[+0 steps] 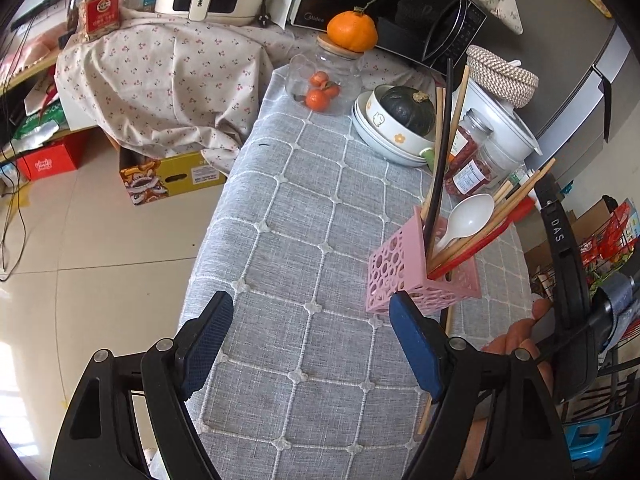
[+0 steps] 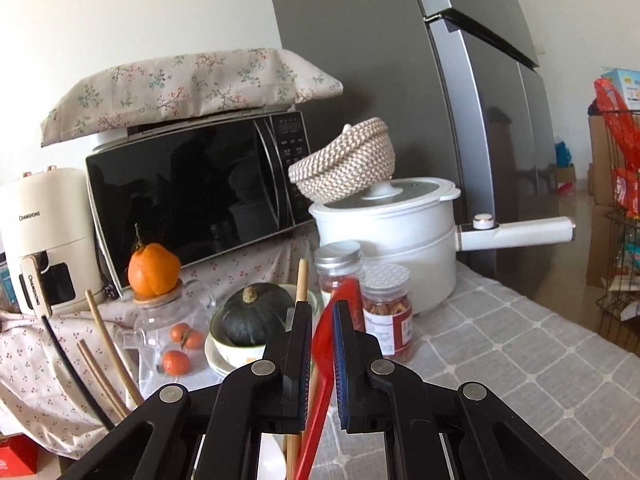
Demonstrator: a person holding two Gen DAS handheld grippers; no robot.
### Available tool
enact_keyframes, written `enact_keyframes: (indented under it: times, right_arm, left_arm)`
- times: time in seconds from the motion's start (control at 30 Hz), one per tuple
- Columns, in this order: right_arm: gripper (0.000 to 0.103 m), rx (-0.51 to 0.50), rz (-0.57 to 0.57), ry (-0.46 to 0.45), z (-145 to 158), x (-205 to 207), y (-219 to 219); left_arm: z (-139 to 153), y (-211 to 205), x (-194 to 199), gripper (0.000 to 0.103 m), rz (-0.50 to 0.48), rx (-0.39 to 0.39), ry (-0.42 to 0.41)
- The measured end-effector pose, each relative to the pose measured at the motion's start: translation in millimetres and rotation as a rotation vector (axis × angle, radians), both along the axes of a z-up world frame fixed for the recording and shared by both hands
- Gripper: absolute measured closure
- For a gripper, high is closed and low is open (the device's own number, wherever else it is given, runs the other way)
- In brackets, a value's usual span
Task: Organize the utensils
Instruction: 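Lower the red spoon into the pink basket and open the right tool, then move the right tool toward the remaining black and wooden chopsticks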
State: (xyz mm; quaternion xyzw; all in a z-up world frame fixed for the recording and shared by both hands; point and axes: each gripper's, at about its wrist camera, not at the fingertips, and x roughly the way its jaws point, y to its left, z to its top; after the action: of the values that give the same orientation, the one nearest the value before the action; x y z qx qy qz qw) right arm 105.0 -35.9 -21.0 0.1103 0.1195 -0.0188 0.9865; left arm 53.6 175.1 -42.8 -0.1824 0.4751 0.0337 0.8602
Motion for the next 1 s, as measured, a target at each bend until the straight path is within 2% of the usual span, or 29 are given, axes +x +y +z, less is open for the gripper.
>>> enact_keyframes:
  times: [0.13,0.23,0.37,0.5,0.57,0.73,0.83,0.9,1.0]
  right_arm:
    - [0.094,0.023,0.094,0.059,-7.6,-7.6,0.2]
    - [0.089,0.045,0.16,0.1,4.8,-12.5,-10.9]
    - [0.065,0.01,0.224,0.124,34.8,-22.9,-38.5]
    - [0.055,-0.05,0.243,0.155,51.6,-31.2,-64.7]
    - [0.042,-0.063,0.246,0.191,52.9,-31.9,-78.1]
    - [0.03,-0.079,0.225,0.307,35.5,-29.5,-108.7]
    - [0.025,-0.067,0.223,0.411,13.6,-22.3,-119.2]
    - [0.024,-0.069,0.22,0.491,-2.7,-15.9,-121.0]
    - [0.024,-0.096,0.256,0.585,-22.2,-5.7,-117.1]
  left_arm:
    - [1.4,-8.5,2.3,0.021,-0.019,0.011,-0.007]
    - [6.3,-19.1,1.8,0.021,-0.041,0.029,-0.035]
    - [11.3,-39.5,2.0,0.02,-0.078,0.064,-0.062]
    - [16.1,-58.5,-0.2,0.014,-0.097,0.072,-0.084]
    - [17.6,-67.1,-1.8,0.013,-0.106,0.075,-0.09]
    - [13.3,-84.9,-3.0,0.011,-0.132,0.088,-0.088]
    - [1.6,-92.1,1.7,0.01,-0.173,0.033,-0.065]
    - [-8.4,-96.1,5.7,0.01,-0.187,0.019,-0.033]
    - [-18.8,-100.8,11.3,0.01,-0.193,0.055,-0.001]
